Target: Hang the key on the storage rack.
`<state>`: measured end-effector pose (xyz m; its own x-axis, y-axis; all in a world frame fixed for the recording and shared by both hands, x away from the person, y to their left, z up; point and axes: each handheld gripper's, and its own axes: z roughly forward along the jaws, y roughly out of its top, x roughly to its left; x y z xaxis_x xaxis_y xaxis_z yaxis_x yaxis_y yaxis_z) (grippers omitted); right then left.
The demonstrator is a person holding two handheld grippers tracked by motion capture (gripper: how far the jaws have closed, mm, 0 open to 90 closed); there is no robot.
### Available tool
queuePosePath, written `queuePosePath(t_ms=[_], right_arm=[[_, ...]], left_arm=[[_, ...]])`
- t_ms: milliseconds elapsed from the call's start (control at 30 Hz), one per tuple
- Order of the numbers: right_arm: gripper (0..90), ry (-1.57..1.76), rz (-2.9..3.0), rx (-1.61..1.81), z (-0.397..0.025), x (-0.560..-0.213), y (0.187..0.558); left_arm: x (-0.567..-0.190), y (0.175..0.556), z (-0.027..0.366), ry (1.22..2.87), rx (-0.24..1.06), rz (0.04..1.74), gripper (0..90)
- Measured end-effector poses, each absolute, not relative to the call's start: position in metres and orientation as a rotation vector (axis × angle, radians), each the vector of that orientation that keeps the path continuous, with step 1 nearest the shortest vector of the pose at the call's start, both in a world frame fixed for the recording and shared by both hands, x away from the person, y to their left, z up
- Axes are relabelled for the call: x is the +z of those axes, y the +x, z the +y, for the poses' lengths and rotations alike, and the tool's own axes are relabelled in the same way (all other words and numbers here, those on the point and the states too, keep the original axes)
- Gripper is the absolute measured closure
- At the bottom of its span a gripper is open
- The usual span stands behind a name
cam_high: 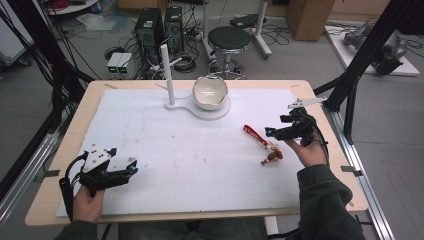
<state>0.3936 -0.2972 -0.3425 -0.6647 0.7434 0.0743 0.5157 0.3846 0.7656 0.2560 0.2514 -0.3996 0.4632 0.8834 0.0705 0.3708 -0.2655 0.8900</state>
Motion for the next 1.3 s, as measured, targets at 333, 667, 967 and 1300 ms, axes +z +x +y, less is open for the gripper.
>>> queuePosePath(t_ms=[333, 667, 967, 1300], right_arm=[[17.2, 1.134, 2.405, 1.084, -0.29, -0.349, 0.413], [35.6, 1.173, 2.468, 0.971, -0.281, -0.364, 0.427], [41.6, 1.206, 2.558, 0.877, -0.277, -0.379, 0.438], [45.5, 1.226, 2.59, 0.836, -0.273, -0.394, 0.441]], left_arm=[[-0.4, 0.257, 0.251, 1.833, 0.739, 1.065, 20.7], [-0.4, 0.257, 0.252, 1.835, 0.739, 1.063, 20.7], [-0.399, 0.257, 0.253, 1.834, 0.743, 1.062, 20.7], [-0.399, 0.257, 0.252, 1.835, 0.746, 1.061, 20.7]])
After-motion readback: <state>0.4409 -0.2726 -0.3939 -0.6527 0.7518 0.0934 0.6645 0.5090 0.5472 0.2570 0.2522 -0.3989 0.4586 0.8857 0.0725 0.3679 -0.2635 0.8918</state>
